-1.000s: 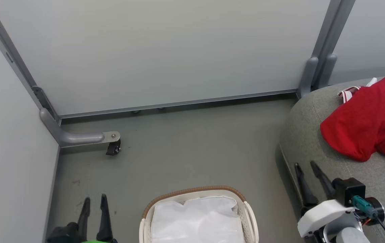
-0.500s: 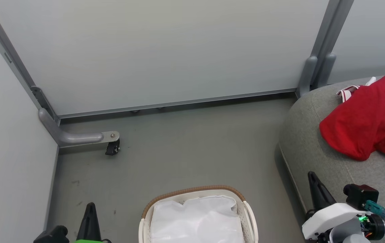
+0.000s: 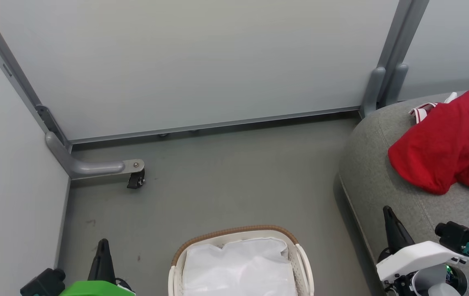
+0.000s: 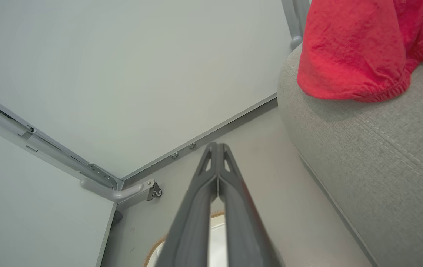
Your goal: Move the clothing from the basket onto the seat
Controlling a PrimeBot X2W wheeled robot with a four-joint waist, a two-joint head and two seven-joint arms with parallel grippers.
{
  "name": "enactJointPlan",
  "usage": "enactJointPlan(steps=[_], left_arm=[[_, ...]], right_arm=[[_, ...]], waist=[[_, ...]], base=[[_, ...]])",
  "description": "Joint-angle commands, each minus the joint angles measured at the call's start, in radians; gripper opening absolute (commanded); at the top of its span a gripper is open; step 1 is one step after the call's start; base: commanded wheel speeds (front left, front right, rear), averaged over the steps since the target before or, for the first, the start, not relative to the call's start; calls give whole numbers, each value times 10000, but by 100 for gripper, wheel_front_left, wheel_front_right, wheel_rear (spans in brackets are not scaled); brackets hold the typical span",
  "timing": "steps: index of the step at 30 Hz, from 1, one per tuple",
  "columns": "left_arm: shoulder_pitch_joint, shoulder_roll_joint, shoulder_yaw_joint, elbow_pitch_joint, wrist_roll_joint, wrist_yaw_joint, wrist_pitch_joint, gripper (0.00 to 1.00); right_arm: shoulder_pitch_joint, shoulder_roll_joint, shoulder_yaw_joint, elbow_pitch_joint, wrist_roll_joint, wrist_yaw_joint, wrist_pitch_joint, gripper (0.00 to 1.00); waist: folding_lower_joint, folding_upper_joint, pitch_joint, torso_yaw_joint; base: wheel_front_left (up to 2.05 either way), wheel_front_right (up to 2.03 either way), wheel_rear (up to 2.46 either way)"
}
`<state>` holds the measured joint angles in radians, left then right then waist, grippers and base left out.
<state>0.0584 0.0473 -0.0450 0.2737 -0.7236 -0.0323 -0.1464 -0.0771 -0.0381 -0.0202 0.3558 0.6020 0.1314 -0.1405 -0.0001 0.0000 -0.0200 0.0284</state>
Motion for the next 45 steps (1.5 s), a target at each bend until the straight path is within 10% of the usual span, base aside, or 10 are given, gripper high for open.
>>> enactJointPlan(steps=[1,45], left_arm=[[-344,46,97,-144,-370,-72,82,0],[-1137,69,932,-245,-5118,-595,1473,0]], right_arm=[[-219,-61,-64,-215,420,-3,77,0],[-305,-112,-560,-745,5793,-6,1458,0]], waist=[[1,0,3,-4],[1,0,105,-128]], base=[[0,0,0],[0,0,0]])
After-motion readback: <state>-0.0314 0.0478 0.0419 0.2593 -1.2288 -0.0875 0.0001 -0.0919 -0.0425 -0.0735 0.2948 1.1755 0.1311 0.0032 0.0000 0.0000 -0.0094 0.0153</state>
